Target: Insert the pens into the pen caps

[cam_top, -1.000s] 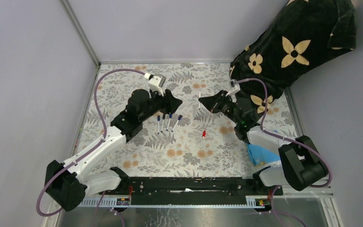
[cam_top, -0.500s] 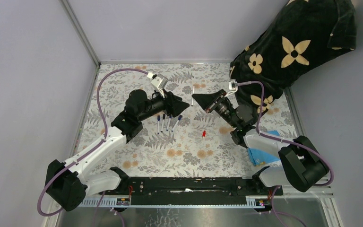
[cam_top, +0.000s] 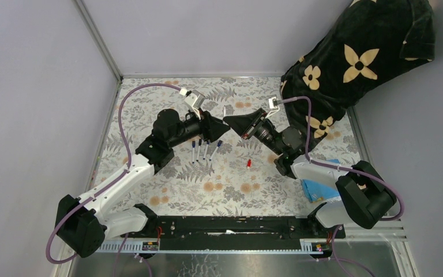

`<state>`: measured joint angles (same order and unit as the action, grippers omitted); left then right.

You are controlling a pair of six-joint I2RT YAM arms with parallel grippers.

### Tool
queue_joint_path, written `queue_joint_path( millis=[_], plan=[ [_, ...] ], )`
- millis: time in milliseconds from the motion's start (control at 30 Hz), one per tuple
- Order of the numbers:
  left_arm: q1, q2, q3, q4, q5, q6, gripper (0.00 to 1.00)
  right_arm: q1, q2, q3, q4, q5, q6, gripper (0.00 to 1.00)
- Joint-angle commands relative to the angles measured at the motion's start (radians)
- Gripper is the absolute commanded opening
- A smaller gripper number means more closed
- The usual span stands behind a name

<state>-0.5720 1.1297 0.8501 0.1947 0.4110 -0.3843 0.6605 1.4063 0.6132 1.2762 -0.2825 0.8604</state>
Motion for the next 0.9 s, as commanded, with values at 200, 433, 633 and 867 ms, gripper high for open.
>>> queue_joint_path(
  millis=[200,433,633,867],
  plan=[
    [0.015,-0.004,0.001,0.071,0.000,-0.002,0.37,0.020,0.006,0.045,0.089,-0.048,0.006,0.06],
    [0.018,-0.002,0.002,0.071,-0.002,-0.002,0.22,0.021,0.010,0.040,0.086,-0.060,0.005,0.06],
    [0.020,-0.001,0.003,0.066,-0.005,-0.001,0.09,0.021,-0.002,0.031,0.074,-0.054,-0.008,0.11],
    [0.023,-0.001,0.011,0.034,-0.059,0.001,0.00,0.022,-0.052,0.026,-0.003,-0.027,-0.068,0.33]
  ],
)
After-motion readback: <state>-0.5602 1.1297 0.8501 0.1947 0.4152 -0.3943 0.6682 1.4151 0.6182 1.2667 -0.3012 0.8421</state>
